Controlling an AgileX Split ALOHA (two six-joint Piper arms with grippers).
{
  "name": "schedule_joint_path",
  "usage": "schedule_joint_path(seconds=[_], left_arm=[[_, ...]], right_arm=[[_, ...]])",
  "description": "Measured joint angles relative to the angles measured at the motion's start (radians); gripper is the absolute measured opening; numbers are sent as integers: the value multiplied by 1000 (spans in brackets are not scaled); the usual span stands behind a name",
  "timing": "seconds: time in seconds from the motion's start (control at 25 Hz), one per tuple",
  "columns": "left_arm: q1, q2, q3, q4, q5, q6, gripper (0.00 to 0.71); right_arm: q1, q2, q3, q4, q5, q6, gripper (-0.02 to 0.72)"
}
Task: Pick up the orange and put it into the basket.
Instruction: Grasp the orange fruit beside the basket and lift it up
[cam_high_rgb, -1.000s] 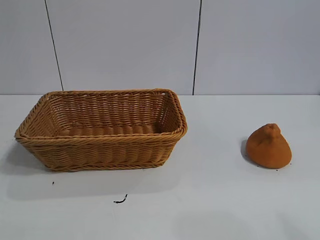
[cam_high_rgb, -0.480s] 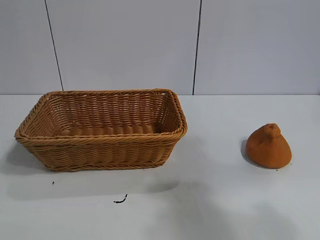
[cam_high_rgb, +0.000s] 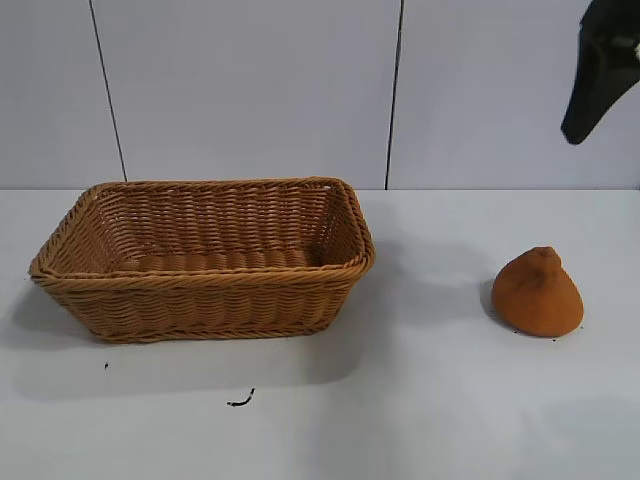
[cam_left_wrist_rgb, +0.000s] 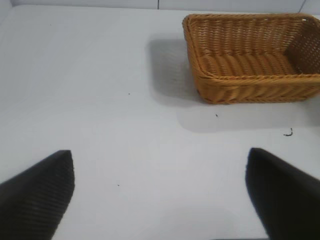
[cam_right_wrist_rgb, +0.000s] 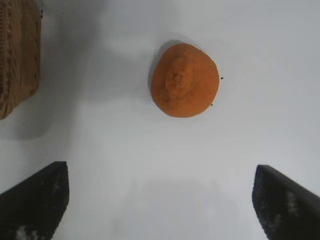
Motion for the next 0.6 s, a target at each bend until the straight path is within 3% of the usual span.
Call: schedule_joint_path(seconds=[0.24,0.44,0.6], left_arm=[[0,0,0,0,0,0,666],[0,0,0,0,0,0,666],[0,0,0,0,0,0,666]], right_arm=[[0,165,-2,-16,-21,0,682],[0,229,-2,-30,-103,0,680],[0,238,-2,-30,-144,4,556]])
